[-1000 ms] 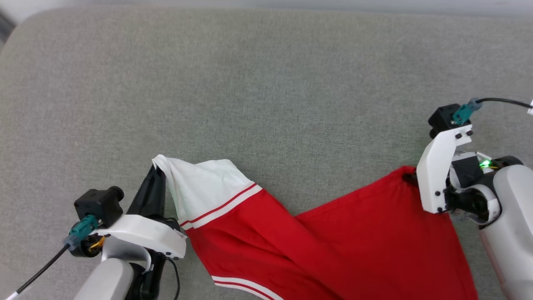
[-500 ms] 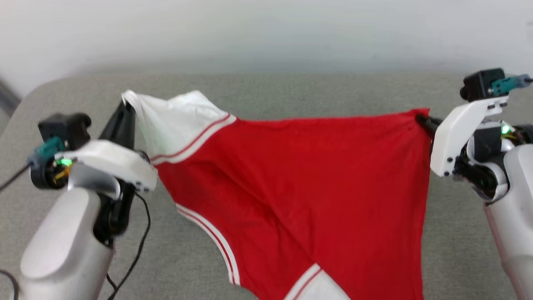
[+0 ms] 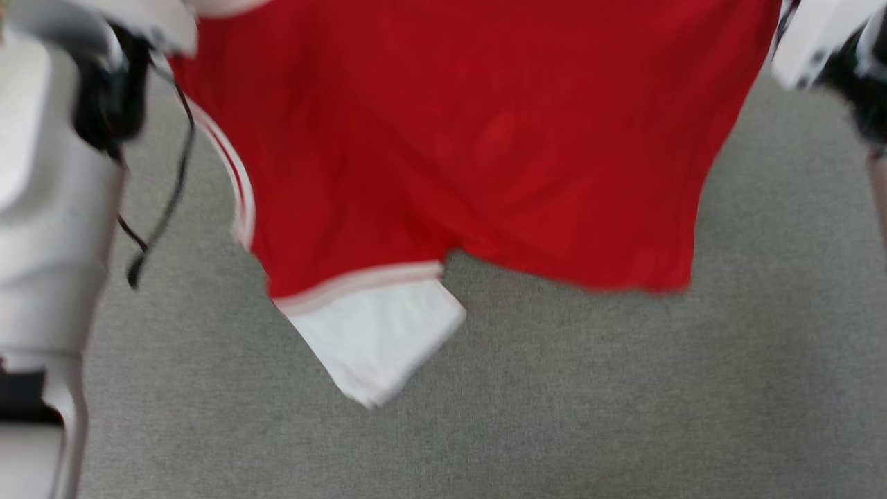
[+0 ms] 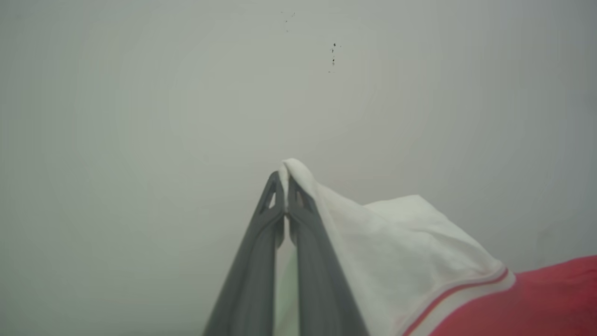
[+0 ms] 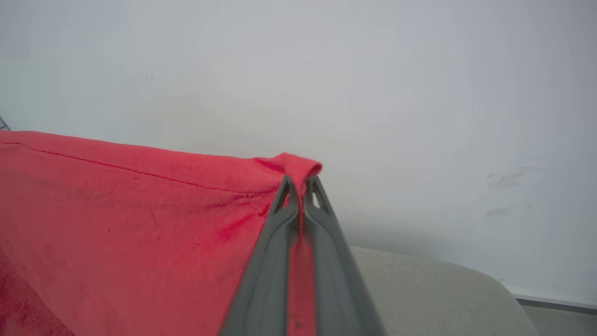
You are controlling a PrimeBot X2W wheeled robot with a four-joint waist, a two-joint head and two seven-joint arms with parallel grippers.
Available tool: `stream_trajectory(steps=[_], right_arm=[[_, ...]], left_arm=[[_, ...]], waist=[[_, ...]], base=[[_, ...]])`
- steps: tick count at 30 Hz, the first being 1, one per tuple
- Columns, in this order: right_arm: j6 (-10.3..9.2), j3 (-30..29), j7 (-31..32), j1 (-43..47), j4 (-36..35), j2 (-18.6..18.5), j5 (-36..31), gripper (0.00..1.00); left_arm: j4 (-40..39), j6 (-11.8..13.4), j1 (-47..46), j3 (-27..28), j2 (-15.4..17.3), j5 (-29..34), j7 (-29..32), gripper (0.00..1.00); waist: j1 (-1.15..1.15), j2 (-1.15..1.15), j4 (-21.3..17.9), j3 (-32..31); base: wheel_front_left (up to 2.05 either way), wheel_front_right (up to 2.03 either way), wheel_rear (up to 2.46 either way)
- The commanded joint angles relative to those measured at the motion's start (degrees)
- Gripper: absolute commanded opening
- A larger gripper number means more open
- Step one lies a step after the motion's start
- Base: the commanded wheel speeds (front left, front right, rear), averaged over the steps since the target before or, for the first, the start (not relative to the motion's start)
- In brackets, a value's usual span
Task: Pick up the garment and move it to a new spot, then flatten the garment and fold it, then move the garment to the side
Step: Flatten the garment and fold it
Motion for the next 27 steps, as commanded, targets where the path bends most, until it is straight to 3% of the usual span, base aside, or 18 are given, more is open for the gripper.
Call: stream_trajectory(steps=[1,7,15,21,27], right_arm=[[-0.02,-0.1,-0.6,-1.5,0.2,-0.2,-0.5,0.0],[-0.03,-0.4,-4.3,-17.3,1.0,-0.7,-2.3,0.0],[-0.03,0.4,-6.8,-28.6,2.4,-0.8,-3.2,0.0],[-0.03,1.7,-8.4,-33.5,5.2,-0.6,-2.7,0.0],[-0.03,3.9,-9.5,-34.0,9.3,-0.4,-1.1,0.0]], left_arm=[[0.3,-0.1,-1.5,0.1,0.2,0.4,-0.4,0.0],[3.7,-1.2,-19.8,0.0,1.8,3.7,-2.2,0.0],[7.1,-2.7,-32.8,-0.5,3.1,5.7,-2.7,0.0],[11.0,-3.5,-36.8,-0.4,2.7,5.5,-4.1,0.0],[15.5,-4.7,-34.9,-0.2,1.8,4.0,-5.5,0.0]], waist=[[0.0,0.0,-0.2,4.6],[0.0,0.0,-0.8,15.9],[0.0,0.0,-1.3,23.5],[0.0,0.0,-1.2,27.2],[0.0,0.0,-0.9,29.2]], base=[[0.0,0.0,0.0],[0.0,0.0,0.0],[0.0,0.0,0.0],[0.0,0.0,0.0],[0.0,0.0,0.0]])
